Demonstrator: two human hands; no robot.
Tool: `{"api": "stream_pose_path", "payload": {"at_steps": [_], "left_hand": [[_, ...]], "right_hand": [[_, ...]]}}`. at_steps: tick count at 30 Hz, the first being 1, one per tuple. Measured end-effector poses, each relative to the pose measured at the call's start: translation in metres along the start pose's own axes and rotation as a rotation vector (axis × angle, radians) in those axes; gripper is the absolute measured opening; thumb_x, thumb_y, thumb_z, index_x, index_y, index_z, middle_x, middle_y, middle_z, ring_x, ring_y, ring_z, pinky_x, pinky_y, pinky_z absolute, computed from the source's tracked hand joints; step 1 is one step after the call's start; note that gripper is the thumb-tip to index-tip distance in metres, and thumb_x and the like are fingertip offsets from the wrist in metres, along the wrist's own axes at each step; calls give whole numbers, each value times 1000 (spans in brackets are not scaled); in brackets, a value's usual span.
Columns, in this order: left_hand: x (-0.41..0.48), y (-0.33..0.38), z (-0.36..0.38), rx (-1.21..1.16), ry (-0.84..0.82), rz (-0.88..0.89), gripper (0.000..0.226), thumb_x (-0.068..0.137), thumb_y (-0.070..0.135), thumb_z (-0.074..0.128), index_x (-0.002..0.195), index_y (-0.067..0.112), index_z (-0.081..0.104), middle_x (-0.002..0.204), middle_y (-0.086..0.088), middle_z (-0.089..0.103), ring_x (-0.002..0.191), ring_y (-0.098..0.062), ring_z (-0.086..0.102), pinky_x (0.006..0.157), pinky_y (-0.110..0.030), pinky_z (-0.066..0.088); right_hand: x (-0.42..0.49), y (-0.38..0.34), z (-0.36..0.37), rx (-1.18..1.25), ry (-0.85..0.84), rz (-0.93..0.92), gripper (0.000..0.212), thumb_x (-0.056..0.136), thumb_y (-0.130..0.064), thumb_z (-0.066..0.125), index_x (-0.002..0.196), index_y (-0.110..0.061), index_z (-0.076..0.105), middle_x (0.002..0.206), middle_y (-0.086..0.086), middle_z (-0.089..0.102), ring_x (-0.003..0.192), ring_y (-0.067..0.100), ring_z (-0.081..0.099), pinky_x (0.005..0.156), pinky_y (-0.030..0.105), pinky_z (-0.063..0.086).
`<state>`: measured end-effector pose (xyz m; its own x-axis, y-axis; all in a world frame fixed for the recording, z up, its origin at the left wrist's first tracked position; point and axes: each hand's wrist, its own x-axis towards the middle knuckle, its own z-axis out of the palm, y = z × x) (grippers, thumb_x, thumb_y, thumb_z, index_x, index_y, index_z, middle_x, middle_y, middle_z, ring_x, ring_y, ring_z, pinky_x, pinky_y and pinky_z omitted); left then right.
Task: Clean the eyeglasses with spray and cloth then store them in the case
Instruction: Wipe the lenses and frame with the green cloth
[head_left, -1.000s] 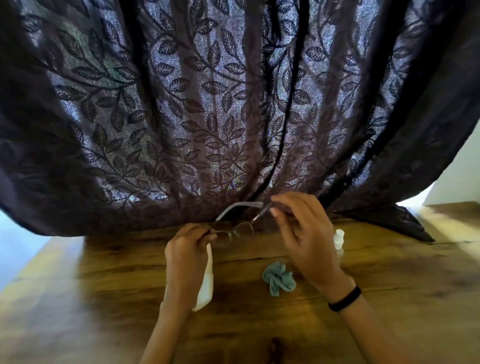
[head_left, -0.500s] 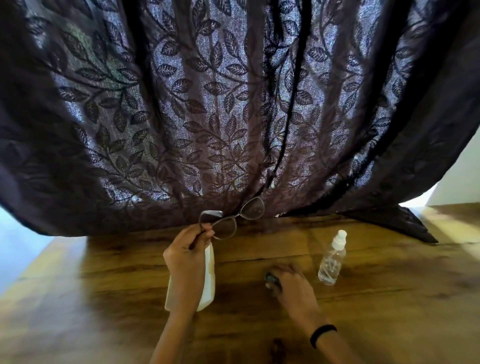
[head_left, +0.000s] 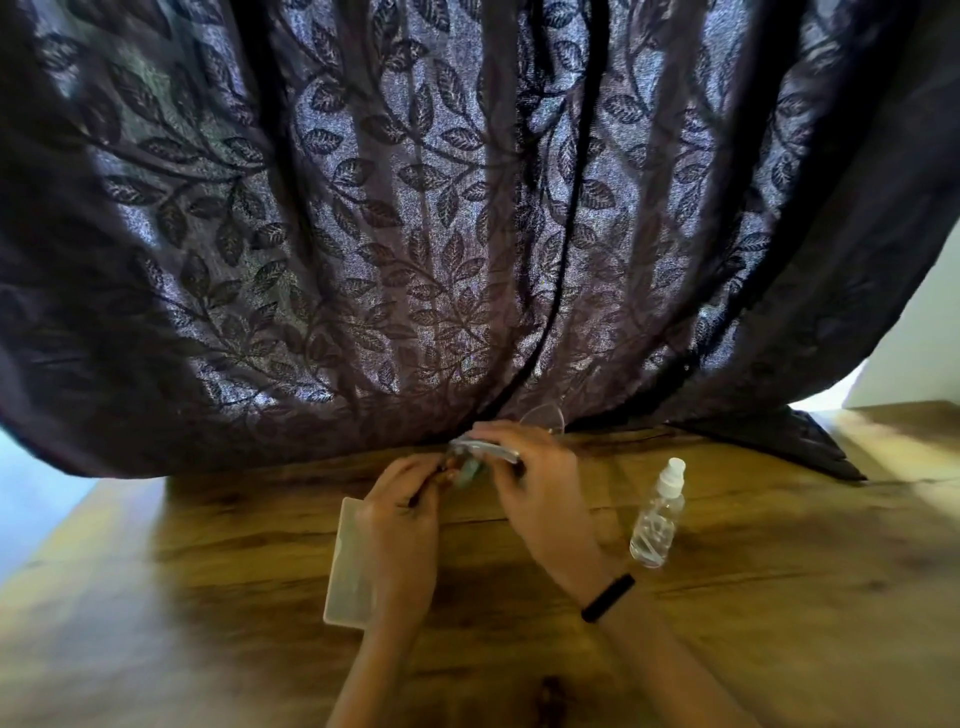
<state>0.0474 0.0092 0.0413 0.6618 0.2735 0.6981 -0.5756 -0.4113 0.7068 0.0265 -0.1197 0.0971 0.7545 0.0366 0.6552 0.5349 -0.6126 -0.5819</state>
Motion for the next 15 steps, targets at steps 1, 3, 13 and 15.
{"api": "stream_pose_path", "payload": {"at_steps": [1, 3, 13, 15], "left_hand": [[0, 2, 0, -15, 17, 4, 37, 72, -5, 63, 95, 24, 69, 89, 17, 66, 81, 4, 63, 71, -7, 46], [-1, 3, -2, -46, 50, -8, 40, 72, -1, 59, 96, 30, 66, 88, 20, 65, 80, 4, 63, 71, -7, 47], [-3, -4, 0, -7, 65, 11, 32, 72, -12, 68, 91, 14, 72, 88, 9, 69, 81, -1, 65, 73, -13, 50], [-4, -2, 3, -24, 69, 28, 33, 70, -15, 67, 91, 11, 71, 87, 4, 69, 82, -1, 64, 74, -12, 50]], "right_hand": [[-3, 0, 2, -84, -80, -85, 26, 84, 1, 58, 109, -6, 65, 108, 8, 69, 106, 15, 58, 94, 22, 46], [-10, 1, 5, -183, -215, -203, 38, 82, 7, 51, 117, -4, 59, 117, 10, 64, 116, 22, 51, 100, 28, 43], [-14, 2, -1, -467, -89, -200, 36, 82, -10, 39, 102, -10, 69, 102, 0, 71, 94, 19, 47, 72, 29, 54], [-14, -1, 1, -349, -82, -139, 32, 82, -2, 45, 103, -7, 68, 103, 2, 71, 90, 24, 54, 69, 30, 55]]}}
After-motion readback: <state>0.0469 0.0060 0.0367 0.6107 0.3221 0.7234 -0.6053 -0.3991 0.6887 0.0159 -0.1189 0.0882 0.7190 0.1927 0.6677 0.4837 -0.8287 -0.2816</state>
